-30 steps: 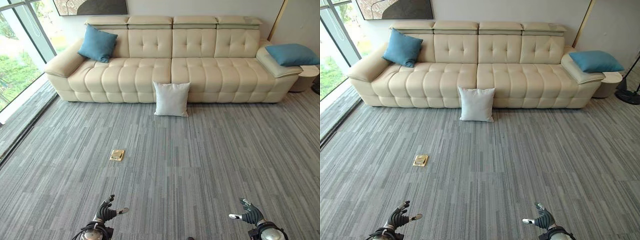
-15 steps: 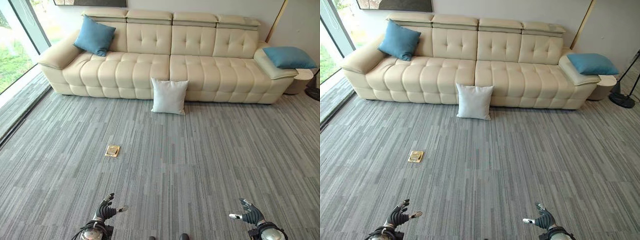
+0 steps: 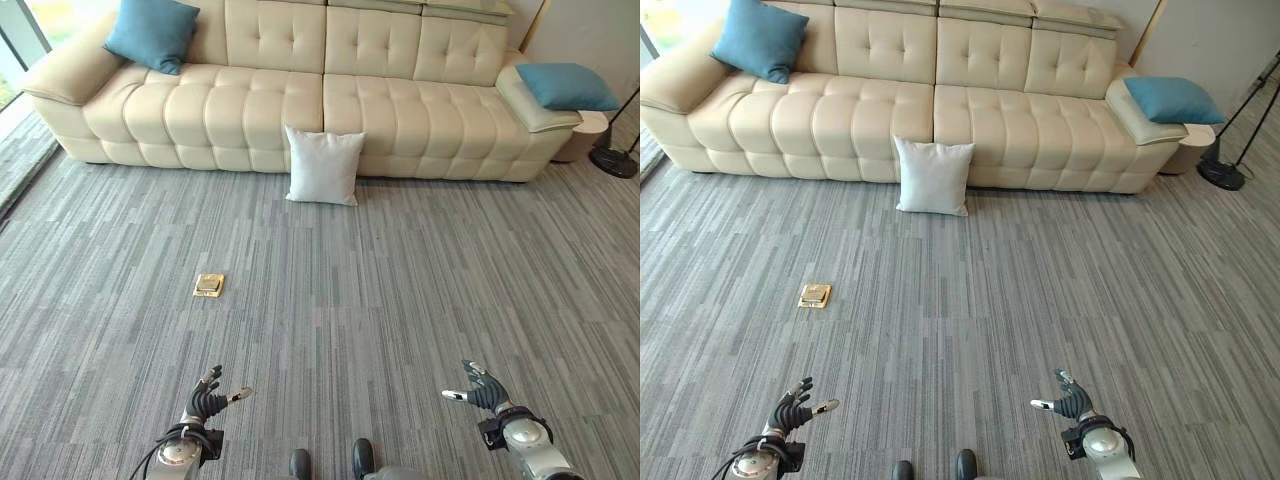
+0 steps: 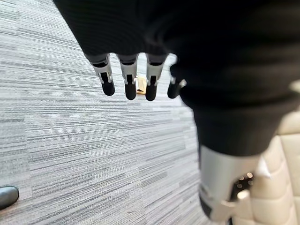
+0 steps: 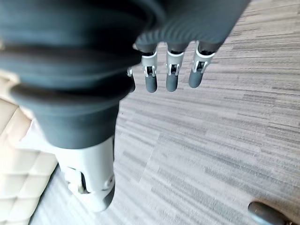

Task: Pick up all the scattered cushions and arrange them neatly on the sofa.

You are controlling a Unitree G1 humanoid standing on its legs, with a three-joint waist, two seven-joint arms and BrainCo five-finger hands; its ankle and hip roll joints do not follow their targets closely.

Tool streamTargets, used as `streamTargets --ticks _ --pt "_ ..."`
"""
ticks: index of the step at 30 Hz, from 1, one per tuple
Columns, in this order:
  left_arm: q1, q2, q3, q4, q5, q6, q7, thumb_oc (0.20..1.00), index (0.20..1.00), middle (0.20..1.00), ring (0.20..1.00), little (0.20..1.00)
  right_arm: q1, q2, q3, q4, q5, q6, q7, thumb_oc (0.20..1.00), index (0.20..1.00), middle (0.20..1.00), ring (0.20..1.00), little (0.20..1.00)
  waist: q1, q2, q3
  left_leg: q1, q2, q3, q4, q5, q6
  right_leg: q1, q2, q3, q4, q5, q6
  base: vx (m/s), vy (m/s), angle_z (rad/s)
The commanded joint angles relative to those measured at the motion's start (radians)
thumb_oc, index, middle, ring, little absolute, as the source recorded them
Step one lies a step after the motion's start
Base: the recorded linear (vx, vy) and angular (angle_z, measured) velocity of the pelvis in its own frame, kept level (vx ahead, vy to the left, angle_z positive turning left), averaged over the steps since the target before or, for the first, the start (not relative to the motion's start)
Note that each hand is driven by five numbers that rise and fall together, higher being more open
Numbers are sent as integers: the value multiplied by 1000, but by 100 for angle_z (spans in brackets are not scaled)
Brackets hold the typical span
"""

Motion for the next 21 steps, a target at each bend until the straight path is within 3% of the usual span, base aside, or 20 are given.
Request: streamTargets --ticks 1,4,8,10,11,12,13,14,15,16,17,21 --pt "10 24 20 -10 -15 -33 12 1000 1000 1000 1000 1000 1 -23 15 -30 33 -28 -14 1000 1000 1000 1000 1000 -2 -3 -18 34 -36 -104 161 -178 -36 60 -34 -43 -118 -14 10 214 24 -18" --pt "-4 7 3 23 -13 -30 13 1000 1000 1000 1000 1000 11 -28 12 -30 44 -30 -16 1000 1000 1000 1000 1000 -35 10 3 82 -47 -144 156 -181 -42 4 -12 -41 -173 4 5 222 4 10" --pt "-23 -6 -15 51 5 -28 13 1000 1000 1000 1000 1000 32 -38 10 -34 36 -30 -15 1000 1000 1000 1000 1000 -63 20 14 146 -46 -189 150 -193 -63 -42 -25 -96 -202 20 -3 326 -92 40" --pt "-15 -13 -21 56 15 -28 9 1000 1000 1000 1000 1000 54 -39 2 -43 40 -30 -12 1000 1000 1000 1000 1000 -69 22 -2 173 -44 -204 149 -202 -77 -12 -24 -95 -215 21 -24 312 -139 43" --pt "-13 -18 -20 67 15 -27 9 1000 1000 1000 1000 1000 60 -39 -4 -38 42 -31 -12 1000 1000 1000 1000 1000 -72 26 -11 170 -35 -210 173 -178 -96 -5 -16 -95 -206 23 -36 313 -216 77" --pt "-15 -23 -21 92 9 -26 7 1000 1000 1000 1000 1000 65 -39 -5 -30 43 -35 -14 1000 1000 1000 1000 1000 -73 30 -18 152 -16 -198 240 -114 -149 27 -11 -111 -215 19 -51 311 -216 92" --pt "-16 -24 -21 92 9 -26 7 1000 1000 1000 1000 1000 64 -39 -5 -30 43 -35 -14 1000 1000 1000 1000 1000 -74 30 -18 152 -15 -200 241 -115 -149 28 -11 -113 -215 19 -51 370 -263 81" --pt "-15 -29 -26 102 11 -25 3 1000 1000 1000 1000 1000 72 -44 -4 -34 48 -36 -12 1000 1000 1000 1000 1000 -77 32 -27 126 15 -164 324 -50 -185 76 -3 -122 -234 -4 -75 277 -177 37" --pt "-15 -31 -27 110 12 -25 3 1000 1000 1000 1000 1000 74 -45 -5 -28 53 -38 -12 1000 1000 1000 1000 1000 -77 32 -30 111 29 -145 371 -19 -196 101 5 -122 -244 -17 -86 276 -176 8" --pt "-15 -31 -27 110 12 -25 3 1000 1000 1000 1000 1000 74 -45 -5 -28 53 -38 -12 1000 1000 1000 1000 1000 -77 33 -30 110 30 -145 373 -20 -197 102 6 -122 -245 -17 -86 270 -170 -8" --pt "-22 -37 -35 120 12 -21 0 1000 1000 1000 1000 1000 69 -49 -2 -16 65 -36 -13 1000 1000 1000 1000 1000 -68 20 -18 38 49 -92 455 1 -189 150 2 -116 -258 -49 -104 248 -146 -8" --pt "-28 -35 -50 118 24 -21 -5 1000 1000 1000 1000 1000 73 -53 -3 -21 69 -36 -17 1000 1000 1000 1000 1000 -45 -3 -2 -66 46 -47 439 -61 -147 210 -8 -101 -277 -79 -111 215 -96 -8"
